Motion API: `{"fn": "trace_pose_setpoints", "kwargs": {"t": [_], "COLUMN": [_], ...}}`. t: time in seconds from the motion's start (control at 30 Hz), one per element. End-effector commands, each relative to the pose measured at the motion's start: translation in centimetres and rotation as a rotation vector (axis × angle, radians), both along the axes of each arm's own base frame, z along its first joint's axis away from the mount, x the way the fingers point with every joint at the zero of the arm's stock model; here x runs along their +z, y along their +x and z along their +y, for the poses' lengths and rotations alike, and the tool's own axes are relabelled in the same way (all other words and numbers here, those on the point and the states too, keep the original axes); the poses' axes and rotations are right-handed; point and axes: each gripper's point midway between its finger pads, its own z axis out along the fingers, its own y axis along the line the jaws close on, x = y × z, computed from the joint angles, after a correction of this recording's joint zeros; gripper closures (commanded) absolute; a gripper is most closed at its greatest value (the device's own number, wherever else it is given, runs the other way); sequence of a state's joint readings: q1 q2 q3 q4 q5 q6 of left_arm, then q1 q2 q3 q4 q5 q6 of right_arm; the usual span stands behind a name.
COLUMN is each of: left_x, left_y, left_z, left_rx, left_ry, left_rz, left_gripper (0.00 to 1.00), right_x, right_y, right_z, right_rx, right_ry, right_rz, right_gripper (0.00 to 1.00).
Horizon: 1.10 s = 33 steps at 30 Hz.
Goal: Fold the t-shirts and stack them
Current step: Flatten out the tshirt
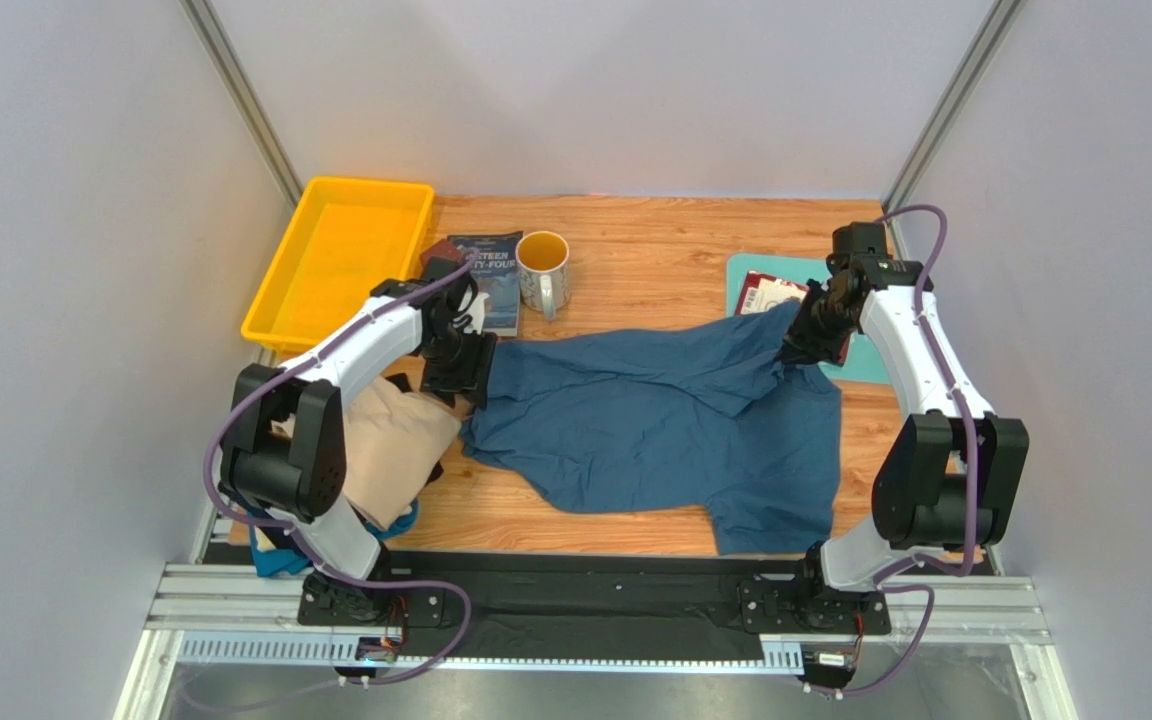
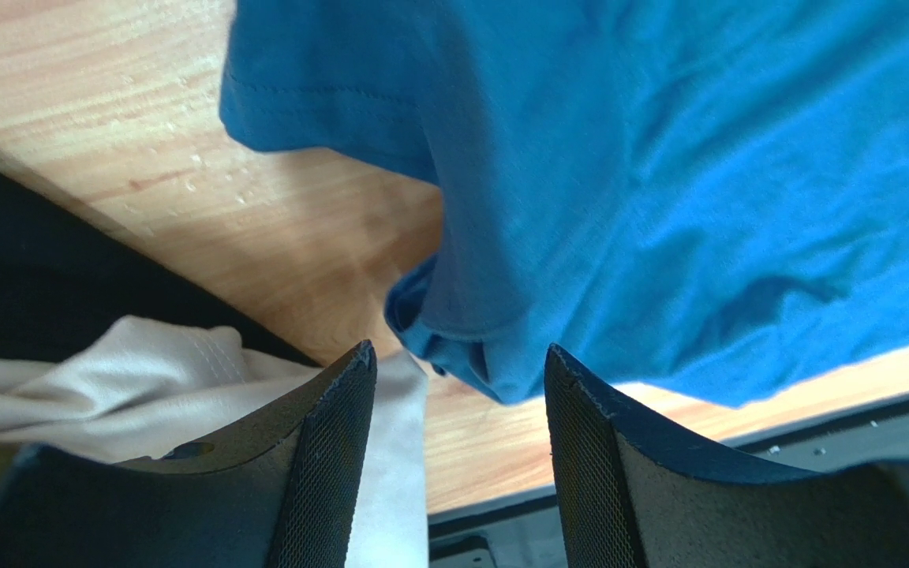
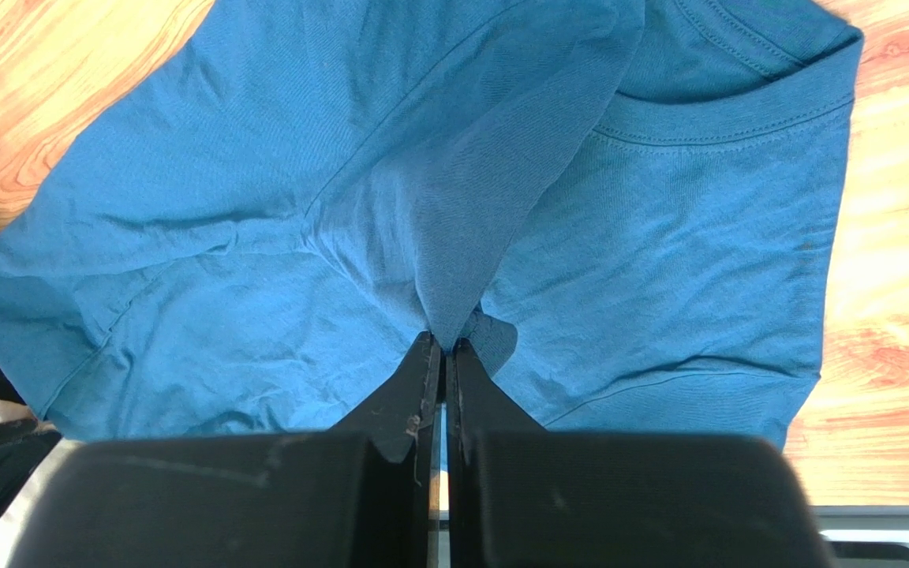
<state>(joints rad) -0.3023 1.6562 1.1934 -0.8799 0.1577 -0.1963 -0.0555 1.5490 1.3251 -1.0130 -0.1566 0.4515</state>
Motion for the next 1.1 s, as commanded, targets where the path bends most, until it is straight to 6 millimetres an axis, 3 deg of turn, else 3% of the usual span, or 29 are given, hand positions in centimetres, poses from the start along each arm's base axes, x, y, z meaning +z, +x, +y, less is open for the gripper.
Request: {"fn": "trace_pose_setpoints", "kwargs": {"t": [0.0,0.77,0.87,0.97,1.07], "left_x": [-0.2,-1.3,-1.2,-1.1,-0.7], "left_y": [1.8,4.2,4.5,4.7,4.9], "left_z": [-0.1,-0.5,-0.4,-0.4,-0.3], "left_rx": [0.008,0.016,0.017,0.021,0.024], "left_ry": [0.021,0.043,0.049,0.055,0.059], "left_rz": [-0.037,-0.039,-0.046,-0.045,-0.058], "left_gripper": [0.39,0.44,0.48,0.63,0.68], "right_x": [1.0,0.3,0.3,0.2,0.1], "right_y": [0.8,0.3,0.3,0.3,0.4], "right_z": [0.2,-0.3,-0.3,-0.3,-0.3], "right_rx": [0.006,-0.007,-0.007,-0.01,-0.008], "right_ry": [0.011,0.01,0.01,0.012,0.013], "right_rz": [-0.035,-0.012,-0.009,-0.008,-0.005], "right_gripper": [1.0,1.0,1.0,1.0,1.0]}}
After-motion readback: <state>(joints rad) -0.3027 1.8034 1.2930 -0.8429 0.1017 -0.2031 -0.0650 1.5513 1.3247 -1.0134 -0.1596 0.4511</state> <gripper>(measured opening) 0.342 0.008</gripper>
